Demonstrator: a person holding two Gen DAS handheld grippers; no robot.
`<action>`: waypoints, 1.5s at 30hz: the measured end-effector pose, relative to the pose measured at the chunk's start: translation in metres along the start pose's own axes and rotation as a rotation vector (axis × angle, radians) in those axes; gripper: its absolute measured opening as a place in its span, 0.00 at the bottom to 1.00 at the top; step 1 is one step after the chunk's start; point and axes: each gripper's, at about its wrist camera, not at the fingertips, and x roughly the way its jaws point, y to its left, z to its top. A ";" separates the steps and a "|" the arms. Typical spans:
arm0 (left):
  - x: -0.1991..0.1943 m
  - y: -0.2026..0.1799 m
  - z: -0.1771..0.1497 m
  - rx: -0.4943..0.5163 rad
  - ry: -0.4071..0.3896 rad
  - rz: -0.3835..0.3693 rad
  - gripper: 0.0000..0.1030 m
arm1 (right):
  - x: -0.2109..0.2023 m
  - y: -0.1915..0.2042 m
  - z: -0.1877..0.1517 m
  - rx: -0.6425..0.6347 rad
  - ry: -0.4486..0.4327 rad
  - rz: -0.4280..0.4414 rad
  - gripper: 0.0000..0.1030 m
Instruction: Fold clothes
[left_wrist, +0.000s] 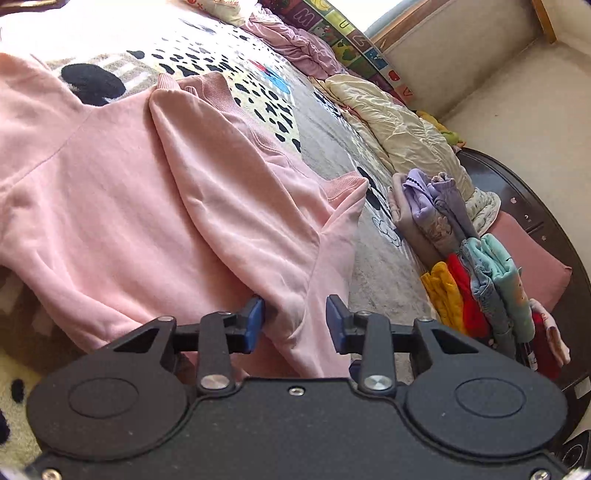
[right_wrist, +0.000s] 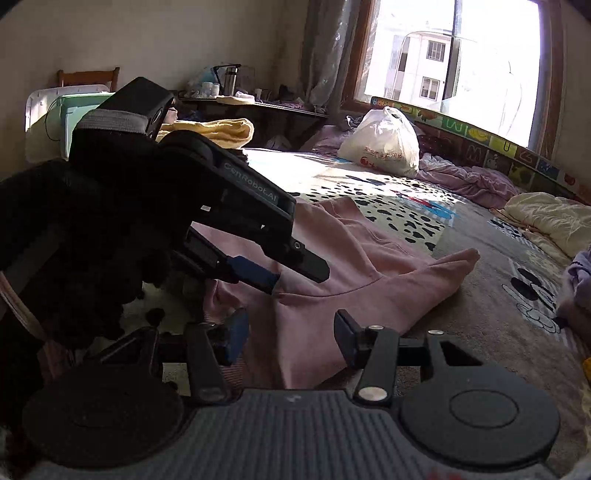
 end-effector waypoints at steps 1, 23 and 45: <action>0.001 -0.004 -0.002 0.051 -0.002 0.027 0.17 | 0.004 0.007 -0.001 -0.044 0.006 -0.022 0.48; 0.010 -0.020 -0.023 0.213 0.040 0.118 0.14 | 0.001 0.020 -0.024 -0.022 0.073 -0.115 0.25; 0.002 0.001 -0.018 0.000 -0.018 0.044 0.04 | -0.015 0.018 -0.030 -0.010 0.042 -0.067 0.20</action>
